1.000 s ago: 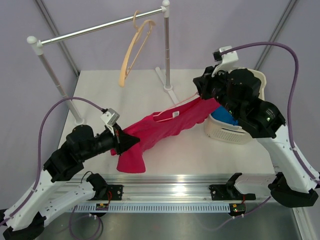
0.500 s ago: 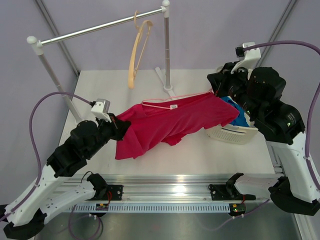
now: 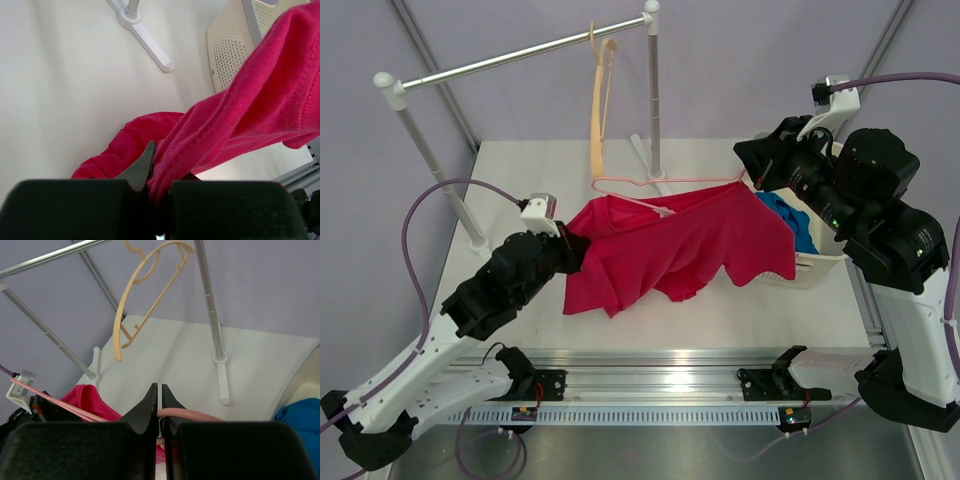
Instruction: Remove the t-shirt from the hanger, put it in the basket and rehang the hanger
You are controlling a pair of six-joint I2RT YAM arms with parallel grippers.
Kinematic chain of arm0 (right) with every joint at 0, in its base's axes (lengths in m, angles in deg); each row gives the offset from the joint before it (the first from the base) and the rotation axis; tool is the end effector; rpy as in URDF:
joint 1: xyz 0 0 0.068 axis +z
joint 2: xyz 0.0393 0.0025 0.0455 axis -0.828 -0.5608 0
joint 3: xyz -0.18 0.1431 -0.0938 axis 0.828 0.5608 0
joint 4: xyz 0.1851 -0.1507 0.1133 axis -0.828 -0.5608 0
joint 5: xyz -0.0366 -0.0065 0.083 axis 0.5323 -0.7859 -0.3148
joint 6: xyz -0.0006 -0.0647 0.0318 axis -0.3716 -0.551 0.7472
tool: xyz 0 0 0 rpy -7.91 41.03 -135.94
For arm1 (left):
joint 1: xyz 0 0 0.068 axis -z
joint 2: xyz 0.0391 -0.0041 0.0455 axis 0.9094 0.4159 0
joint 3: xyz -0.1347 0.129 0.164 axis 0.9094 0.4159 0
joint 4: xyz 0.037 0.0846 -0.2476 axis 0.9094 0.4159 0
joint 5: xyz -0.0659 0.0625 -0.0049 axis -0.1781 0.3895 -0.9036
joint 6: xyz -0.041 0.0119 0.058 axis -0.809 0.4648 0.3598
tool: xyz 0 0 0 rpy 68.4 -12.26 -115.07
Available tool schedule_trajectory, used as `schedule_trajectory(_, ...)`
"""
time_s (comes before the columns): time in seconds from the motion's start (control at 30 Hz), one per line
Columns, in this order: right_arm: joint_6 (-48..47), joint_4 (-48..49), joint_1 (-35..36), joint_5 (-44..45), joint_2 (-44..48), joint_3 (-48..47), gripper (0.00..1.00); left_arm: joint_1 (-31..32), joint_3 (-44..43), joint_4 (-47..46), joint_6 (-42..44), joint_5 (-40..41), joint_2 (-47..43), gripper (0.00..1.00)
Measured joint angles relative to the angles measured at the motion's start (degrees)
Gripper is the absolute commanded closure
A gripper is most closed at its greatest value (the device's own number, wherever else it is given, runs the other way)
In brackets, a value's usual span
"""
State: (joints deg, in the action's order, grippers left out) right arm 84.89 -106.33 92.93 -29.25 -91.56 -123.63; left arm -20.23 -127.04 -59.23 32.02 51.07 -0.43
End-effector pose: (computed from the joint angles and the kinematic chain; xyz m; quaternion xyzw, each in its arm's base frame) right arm 0.1640 0.1122 0.5467 -0.0908 0.7171 0.2476 0.6451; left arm 0.1563 -0.1311 0.3362 0.0117 0.8073 -0.2513 0.5338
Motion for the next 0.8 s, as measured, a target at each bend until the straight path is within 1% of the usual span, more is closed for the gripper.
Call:
schedule_trajectory(0.2,1.8,2.2,-0.4,-4.1,0.0,1.4,1.00,0.0,1.2,-2.3,-1.5,0.5,4.5,1.00)
schedule_trajectory(0.4,3.8,4.2,-0.5,-11.7,-2.2,1.3,1.00,0.0,3.5,-6.1,-3.1,0.9,12.1,1.00)
schedule_trajectory(0.57,4.2,5.8,-0.5,-17.5,-3.7,1.3,1.00,-0.3,4.4,-7.9,-4.8,3.9,14.6,1.00)
schedule_trajectory(0.63,4.3,6.2,-0.5,-19.6,-3.8,1.3,1.00,-1.6,5.1,-9.1,-5.7,4.2,15.3,1.00)
schedule_trajectory(0.8,4.3,7.4,-0.6,-28.6,-4.2,0.4,1.00,-5.3,7.2,-11.1,-7.7,4.4,18.3,1.00)
